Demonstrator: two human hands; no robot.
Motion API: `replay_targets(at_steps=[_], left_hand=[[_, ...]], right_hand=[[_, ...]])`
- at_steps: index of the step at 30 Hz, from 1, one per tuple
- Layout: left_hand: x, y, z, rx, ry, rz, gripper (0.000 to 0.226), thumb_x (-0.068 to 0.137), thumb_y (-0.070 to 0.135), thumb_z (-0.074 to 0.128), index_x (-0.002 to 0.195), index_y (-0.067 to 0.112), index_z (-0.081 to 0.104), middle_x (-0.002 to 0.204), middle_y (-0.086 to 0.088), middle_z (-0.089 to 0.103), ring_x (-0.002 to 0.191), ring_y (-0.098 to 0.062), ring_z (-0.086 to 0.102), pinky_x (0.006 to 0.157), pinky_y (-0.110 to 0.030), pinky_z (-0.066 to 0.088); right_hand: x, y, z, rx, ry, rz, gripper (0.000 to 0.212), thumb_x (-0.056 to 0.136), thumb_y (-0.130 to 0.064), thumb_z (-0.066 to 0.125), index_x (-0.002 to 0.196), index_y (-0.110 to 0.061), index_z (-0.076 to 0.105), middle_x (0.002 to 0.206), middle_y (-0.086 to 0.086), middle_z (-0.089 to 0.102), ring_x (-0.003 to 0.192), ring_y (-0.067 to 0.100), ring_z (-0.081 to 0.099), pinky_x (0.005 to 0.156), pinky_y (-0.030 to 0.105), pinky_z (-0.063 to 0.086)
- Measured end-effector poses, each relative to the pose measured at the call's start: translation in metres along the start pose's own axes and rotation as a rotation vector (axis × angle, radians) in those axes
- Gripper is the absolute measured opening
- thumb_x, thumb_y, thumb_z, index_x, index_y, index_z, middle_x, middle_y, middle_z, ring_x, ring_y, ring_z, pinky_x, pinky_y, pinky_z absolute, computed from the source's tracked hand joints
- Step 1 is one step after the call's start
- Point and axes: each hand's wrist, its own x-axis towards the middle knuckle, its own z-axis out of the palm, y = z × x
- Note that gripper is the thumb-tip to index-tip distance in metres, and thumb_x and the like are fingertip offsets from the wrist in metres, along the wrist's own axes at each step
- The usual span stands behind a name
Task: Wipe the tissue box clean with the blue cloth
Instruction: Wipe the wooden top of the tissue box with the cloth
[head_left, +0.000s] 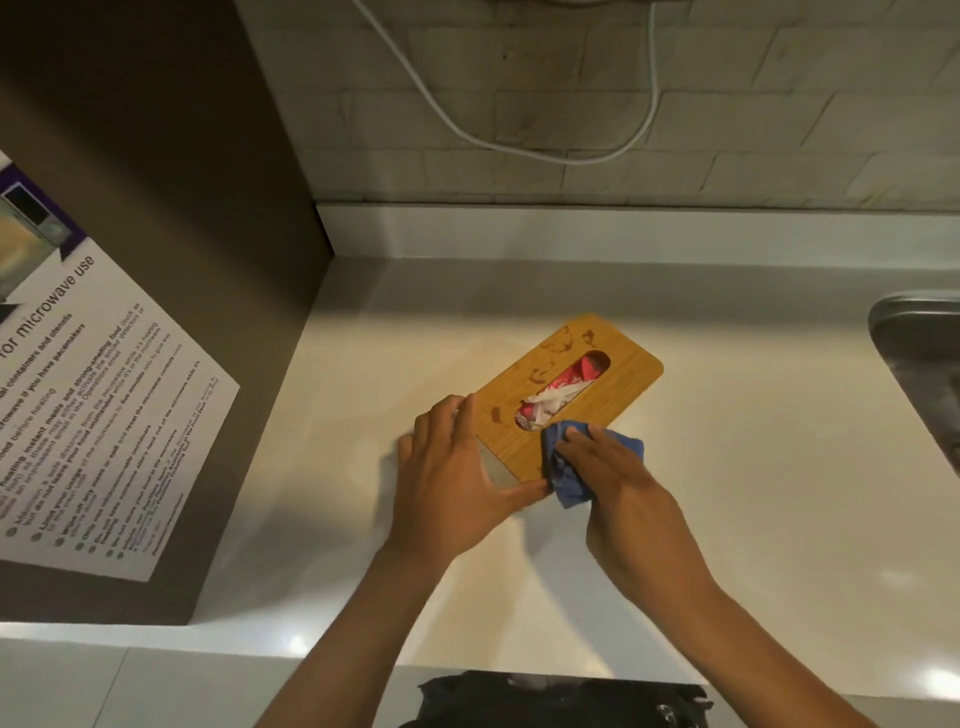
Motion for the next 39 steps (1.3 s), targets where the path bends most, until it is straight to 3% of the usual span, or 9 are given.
replay_targets(at_steps=[5,8,11,13,16,22,26,34,39], left_hand=[[0.008,-0.018,-0.013,0.025,-0.074,0.095,0.11,0.069,0.096,0.035,0.153,0.026,0.037,0.149,0.006,0.041,0.134,-0.016,0.036,0.106,-0.035,0.034],[0.004,-0.015,-0.013,0.073,-0.031,0.059,0.109,0.067,0.094,0.031,0.15,0.024,0.047,0.143,0.006,0.049,0.132,-0.017,0.04,0.099,-0.035,0.035],[-0.001,-0.011,-0.008,0.073,0.07,0.062,0.098,0.07,0.09,0.045,0.138,0.021,0.061,0.132,0.003,0.061,0.124,-0.024,0.047,0.088,-0.04,0.039],[-0.005,-0.006,-0.004,0.066,0.125,0.05,0.09,0.069,0.085,0.057,0.13,0.02,0.066,0.125,0.003,0.064,0.119,-0.024,0.05,0.084,-0.04,0.04],[-0.007,0.01,0.001,0.072,0.134,0.003,0.089,0.066,0.085,0.063,0.125,0.019,0.068,0.12,0.003,0.065,0.116,-0.025,0.053,0.086,-0.041,0.043],[-0.009,0.021,0.01,0.044,0.23,-0.007,0.075,0.061,0.07,0.08,0.112,0.015,0.068,0.109,-0.005,0.067,0.106,-0.031,0.056,0.077,-0.043,0.047],[-0.01,0.021,0.011,0.045,0.23,0.009,0.083,0.07,0.085,0.051,0.109,0.015,0.069,0.105,-0.007,0.068,0.101,-0.033,0.058,0.076,-0.045,0.05],[-0.021,0.04,0.006,0.088,0.196,-0.024,0.071,0.074,0.076,0.065,0.105,0.012,0.07,0.095,-0.008,0.066,0.091,-0.03,0.058,0.072,-0.041,0.048],[-0.038,0.058,0.007,0.086,0.155,0.026,0.054,0.082,0.063,0.064,0.104,0.014,0.071,0.093,-0.006,0.066,0.086,-0.026,0.061,0.071,-0.04,0.055]], right_hand=[[0.023,0.013,-0.008,-0.007,0.012,0.09,0.058,0.077,0.013,0.064,0.13,-0.009,0.059,0.138,0.009,0.054,0.131,0.028,0.047,0.101,0.038,0.043],[0.013,0.003,-0.003,0.001,0.008,0.055,0.059,0.07,0.017,0.07,0.125,-0.004,0.062,0.131,0.013,0.059,0.124,0.032,0.053,0.099,0.038,0.041],[-0.013,-0.004,0.002,0.0,-0.016,-0.008,0.064,0.059,0.019,0.076,0.119,0.0,0.065,0.124,0.014,0.064,0.117,0.035,0.059,0.094,0.046,0.043],[-0.016,0.002,-0.003,0.009,-0.002,-0.027,0.065,0.064,0.018,0.07,0.124,-0.004,0.063,0.131,0.01,0.059,0.124,0.029,0.053,0.099,0.047,0.045],[0.003,0.011,-0.009,0.012,0.023,0.065,0.062,0.071,0.015,0.061,0.129,-0.008,0.06,0.137,0.007,0.055,0.132,0.026,0.046,0.104,0.041,0.043],[-0.003,-0.016,0.005,-0.055,0.007,0.067,0.067,0.056,0.016,0.082,0.119,-0.001,0.066,0.124,0.014,0.064,0.118,0.034,0.058,0.095,0.037,0.039],[-0.01,0.004,-0.002,-0.025,0.036,0.119,0.063,0.064,0.014,0.077,0.123,-0.006,0.065,0.13,0.01,0.06,0.124,0.029,0.054,0.094,0.03,0.038],[0.014,0.008,-0.008,0.092,0.057,0.146,0.065,0.069,0.022,0.059,0.128,-0.005,0.06,0.136,0.012,0.054,0.131,0.031,0.046,0.104,0.036,0.036],[0.027,0.035,-0.033,0.159,0.004,0.119,0.057,0.078,0.015,0.06,0.13,-0.009,0.059,0.138,0.014,0.052,0.122,0.035,0.054,0.102,0.035,0.041]])
